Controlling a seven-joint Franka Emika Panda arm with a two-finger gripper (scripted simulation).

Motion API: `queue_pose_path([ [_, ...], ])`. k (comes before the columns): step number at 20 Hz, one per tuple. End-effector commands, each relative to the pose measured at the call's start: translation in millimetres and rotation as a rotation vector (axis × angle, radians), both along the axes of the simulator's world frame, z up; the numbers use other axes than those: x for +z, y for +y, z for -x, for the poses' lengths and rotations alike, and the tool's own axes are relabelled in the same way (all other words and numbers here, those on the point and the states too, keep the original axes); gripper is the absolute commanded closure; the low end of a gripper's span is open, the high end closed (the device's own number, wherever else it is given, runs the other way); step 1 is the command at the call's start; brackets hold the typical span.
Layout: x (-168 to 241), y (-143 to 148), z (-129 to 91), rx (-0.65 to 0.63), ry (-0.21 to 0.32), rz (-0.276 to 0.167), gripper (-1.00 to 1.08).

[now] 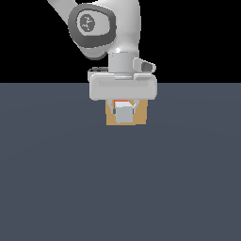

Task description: Insert the peg into the horizontal hole in a box.

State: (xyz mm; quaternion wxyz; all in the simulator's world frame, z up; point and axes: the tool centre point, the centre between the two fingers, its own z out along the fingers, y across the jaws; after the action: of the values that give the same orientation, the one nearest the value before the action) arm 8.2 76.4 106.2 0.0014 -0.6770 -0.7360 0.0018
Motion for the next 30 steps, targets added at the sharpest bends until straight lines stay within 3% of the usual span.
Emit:
queue_pose_path([
  [1,0.1,0.0,0.0,0.000,0.000,0.000,1.08],
  [11,2.1,7.4,-0.5,0.000,-0.003,-0.002,1.08],
  [23,4.3,88.6,6.6,0.000,-0.007,-0.003,1.08],
  [30,4.9,105.2,6.2,0.000,-0.008,-0.003,1.08],
])
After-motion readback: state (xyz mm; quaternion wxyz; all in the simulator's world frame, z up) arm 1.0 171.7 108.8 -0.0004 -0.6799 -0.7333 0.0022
